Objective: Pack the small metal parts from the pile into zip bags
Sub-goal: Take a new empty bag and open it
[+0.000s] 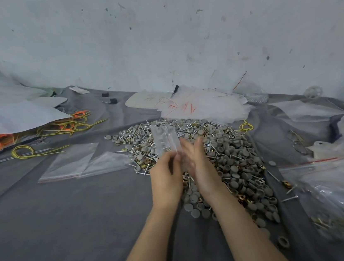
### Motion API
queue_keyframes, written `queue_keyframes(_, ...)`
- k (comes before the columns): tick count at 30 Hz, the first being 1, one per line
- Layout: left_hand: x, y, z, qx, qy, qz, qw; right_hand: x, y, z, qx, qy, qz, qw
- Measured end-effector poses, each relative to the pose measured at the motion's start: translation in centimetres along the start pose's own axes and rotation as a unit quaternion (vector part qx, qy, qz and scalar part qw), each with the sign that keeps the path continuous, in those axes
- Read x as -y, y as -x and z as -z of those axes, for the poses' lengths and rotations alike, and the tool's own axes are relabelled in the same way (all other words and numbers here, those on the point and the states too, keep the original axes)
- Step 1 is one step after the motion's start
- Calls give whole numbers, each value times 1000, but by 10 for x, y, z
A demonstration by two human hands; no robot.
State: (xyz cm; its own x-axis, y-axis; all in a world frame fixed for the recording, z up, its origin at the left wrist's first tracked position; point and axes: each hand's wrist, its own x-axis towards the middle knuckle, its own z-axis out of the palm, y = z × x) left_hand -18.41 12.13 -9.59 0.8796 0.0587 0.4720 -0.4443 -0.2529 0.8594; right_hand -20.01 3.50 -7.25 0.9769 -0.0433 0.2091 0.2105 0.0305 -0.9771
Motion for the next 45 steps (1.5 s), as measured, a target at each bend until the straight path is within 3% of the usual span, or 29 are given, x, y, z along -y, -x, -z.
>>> queue_keyframes(3, 1, -3, 1, -38, 8, 39, 999, -1, 1, 3, -152, 151, 88, 973)
queue_keyframes(5, 1, -3, 3, -56, 14, 49, 997, -1, 3, 2, -186, 207, 133, 951)
queue_keyframes(10, -2, 2, 4, -39, -27, 20, 999, -8, 2, -5, -150, 246, 136, 948)
queue_keyframes(18, -1, 4, -1, 5, -30, 1, 1000, -13, -2, 0, -205, 223, 104, 947)
queue_keyframes(27, 1, 4, 0, 0, -48, -15, 999, -14, 0, -1, -187, 218, 101, 952)
queue_keyframes(45, 1, 3, -4, 65, -10, 32, 997, -9, 0, 9, -180, 201, 64, 961)
